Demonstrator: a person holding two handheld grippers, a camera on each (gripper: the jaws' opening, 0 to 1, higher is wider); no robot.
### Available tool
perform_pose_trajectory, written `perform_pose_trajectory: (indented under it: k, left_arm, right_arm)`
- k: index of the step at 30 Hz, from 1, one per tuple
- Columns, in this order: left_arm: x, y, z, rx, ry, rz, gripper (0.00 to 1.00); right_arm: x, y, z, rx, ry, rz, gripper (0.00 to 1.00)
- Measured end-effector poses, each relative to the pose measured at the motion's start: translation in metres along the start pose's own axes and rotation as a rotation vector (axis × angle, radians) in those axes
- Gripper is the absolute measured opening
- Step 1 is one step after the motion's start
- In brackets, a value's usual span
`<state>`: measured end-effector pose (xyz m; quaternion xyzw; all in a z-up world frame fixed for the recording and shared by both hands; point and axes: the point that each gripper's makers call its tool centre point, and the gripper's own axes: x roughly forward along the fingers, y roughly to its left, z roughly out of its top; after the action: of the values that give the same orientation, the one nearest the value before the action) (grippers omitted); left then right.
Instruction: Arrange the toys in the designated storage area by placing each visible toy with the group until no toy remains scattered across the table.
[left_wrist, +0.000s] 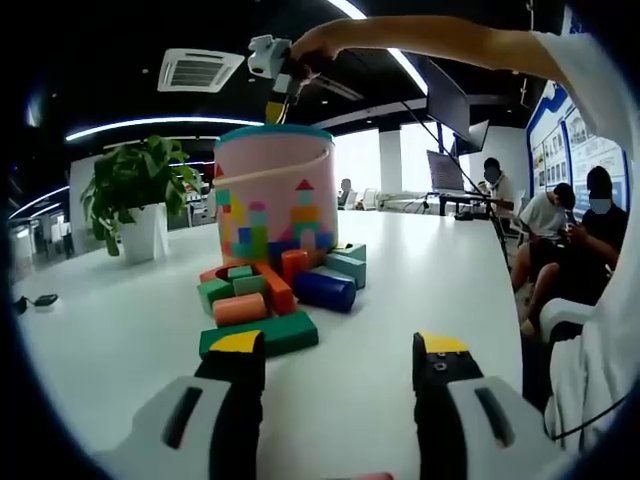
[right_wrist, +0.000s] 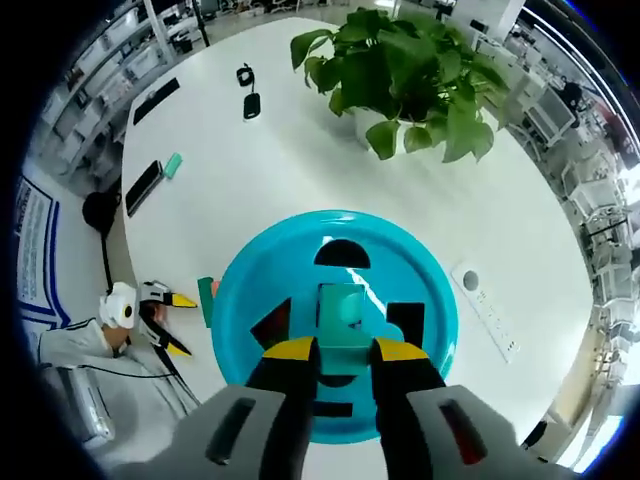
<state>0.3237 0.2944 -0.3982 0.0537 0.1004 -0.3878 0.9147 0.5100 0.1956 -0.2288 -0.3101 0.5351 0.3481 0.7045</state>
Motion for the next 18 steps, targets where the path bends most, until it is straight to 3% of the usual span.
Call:
perform_pose_trajectory:
  k: [7, 16, 18]
  left_arm:
    - [0.000, 0.000, 0.000, 0.000, 0.003, 0.003, 0.61]
    - [0.000, 0.000, 0.000, -0.002, 0.002, 0.002, 0.61]
    - [0.000, 0.001, 0.000, 0.000, 0.003, 0.002, 0.61]
  right_arm:
    - [0.000, -0.008, 0.008, 0.005, 0.040, -0.009, 0.20]
    - [0.000, -0.007, 0.016, 0.015, -0.018, -0.008, 0.20]
    - [0.004, -0.003, 0.000, -0.016, 0.058, 0.012, 0.20]
